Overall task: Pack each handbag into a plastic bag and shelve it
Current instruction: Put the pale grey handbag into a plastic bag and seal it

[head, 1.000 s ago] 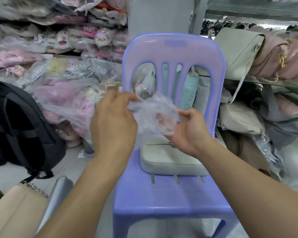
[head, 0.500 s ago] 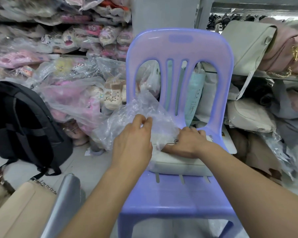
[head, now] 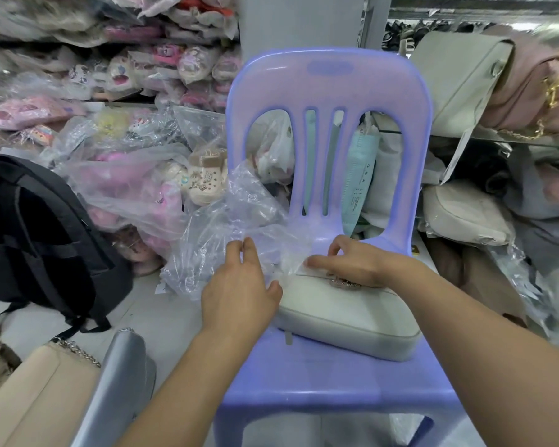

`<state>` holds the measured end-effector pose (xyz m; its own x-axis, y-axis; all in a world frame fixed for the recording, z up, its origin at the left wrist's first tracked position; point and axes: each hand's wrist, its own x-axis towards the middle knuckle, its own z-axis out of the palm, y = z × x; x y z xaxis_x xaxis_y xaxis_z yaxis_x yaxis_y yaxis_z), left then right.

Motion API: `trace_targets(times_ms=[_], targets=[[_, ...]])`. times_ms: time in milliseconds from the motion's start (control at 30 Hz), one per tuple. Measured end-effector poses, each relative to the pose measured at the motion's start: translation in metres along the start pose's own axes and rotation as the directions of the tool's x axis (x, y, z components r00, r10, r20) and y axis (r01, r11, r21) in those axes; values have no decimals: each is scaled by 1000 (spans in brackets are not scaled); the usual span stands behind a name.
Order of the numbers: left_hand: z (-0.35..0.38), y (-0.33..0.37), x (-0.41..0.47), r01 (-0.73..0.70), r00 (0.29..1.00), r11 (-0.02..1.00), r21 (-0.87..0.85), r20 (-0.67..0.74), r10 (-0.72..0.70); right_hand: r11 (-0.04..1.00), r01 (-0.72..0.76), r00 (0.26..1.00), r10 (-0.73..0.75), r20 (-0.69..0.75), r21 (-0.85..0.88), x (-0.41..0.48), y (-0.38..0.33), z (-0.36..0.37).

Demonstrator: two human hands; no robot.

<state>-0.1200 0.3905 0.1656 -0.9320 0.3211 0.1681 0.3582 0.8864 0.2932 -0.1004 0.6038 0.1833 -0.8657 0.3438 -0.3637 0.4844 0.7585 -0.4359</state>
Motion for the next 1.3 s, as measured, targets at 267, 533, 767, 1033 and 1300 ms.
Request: trace_targets(times_ms=[267,533,767,1033,1300], targets=[[5,-6,3,105,990,994,-27,-88,-107,995,31,998,-35,-45,-94,-9,-7,-10],[-5,-13,21,142,966,988,-53,-211,-150,964,110,994,-110,12,-241,-30,-21,-28],[-23,-15,42,105,943,989,-106,-305,-132,968,239,971,-238,22,-73,-56,-20,-42],[-48,-15,51,-344,927,809,-477,-309,213,935,327,944,-331,8,135,-81,-31,-48],[-70,-19,39,-498,861,675,-544,-401,313,909,273,962,-249,-113,314,-84,-28,-42]])
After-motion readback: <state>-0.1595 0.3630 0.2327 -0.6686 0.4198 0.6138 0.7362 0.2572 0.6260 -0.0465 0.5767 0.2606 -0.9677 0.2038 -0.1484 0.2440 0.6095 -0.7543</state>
